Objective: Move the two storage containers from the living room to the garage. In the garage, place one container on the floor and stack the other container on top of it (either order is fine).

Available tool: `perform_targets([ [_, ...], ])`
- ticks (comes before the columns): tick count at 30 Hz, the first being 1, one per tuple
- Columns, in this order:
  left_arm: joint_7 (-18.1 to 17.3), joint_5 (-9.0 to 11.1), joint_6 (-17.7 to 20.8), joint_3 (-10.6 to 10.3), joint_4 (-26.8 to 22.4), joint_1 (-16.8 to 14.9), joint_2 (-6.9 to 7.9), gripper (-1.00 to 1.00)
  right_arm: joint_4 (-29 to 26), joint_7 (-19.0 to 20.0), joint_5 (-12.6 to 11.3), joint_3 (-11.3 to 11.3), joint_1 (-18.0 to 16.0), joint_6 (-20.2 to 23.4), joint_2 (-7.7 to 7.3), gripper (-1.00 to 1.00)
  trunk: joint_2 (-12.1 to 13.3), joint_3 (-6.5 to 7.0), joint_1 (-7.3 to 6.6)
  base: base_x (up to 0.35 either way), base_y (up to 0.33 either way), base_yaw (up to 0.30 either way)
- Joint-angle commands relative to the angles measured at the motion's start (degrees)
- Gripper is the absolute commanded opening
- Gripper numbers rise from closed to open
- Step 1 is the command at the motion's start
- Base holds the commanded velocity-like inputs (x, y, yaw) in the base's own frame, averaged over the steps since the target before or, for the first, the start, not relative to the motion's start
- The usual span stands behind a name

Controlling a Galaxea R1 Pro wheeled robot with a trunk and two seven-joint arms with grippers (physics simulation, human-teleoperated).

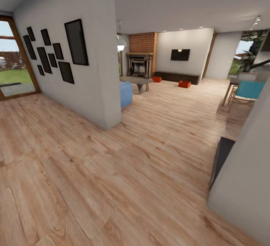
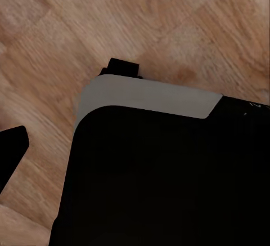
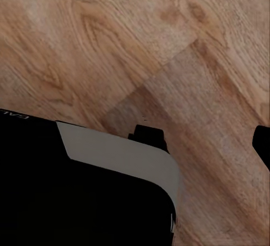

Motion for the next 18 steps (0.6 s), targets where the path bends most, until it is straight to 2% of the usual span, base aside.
perform_targets([
  [1,0.0,0.3,-0.3,0.3,0.1,-0.1,-0.01,1.0,0.0,0.0,0.1,0.1,0.0,-0.2,-0.05,1.0,0.0,-0.14,0.03,0.284,0.206,0.03],
  [9,0.0,0.4,-0.3,0.3,0.1,-0.1,-0.01,1.0,0.0,0.1,0.1,0.0,0.0,-0.2,-0.11,1.0,0.0,-0.87,0.03,0.283,0.206,-0.007],
  [18,0.0,0.3,-0.3,0.3,0.1,-0.1,-0.01,1.0,0.0,0.1,0.1,0.0,0.0,-0.2,-0.11,1.0,0.0,-1.66,0.03,0.278,0.206,-0.116],
])
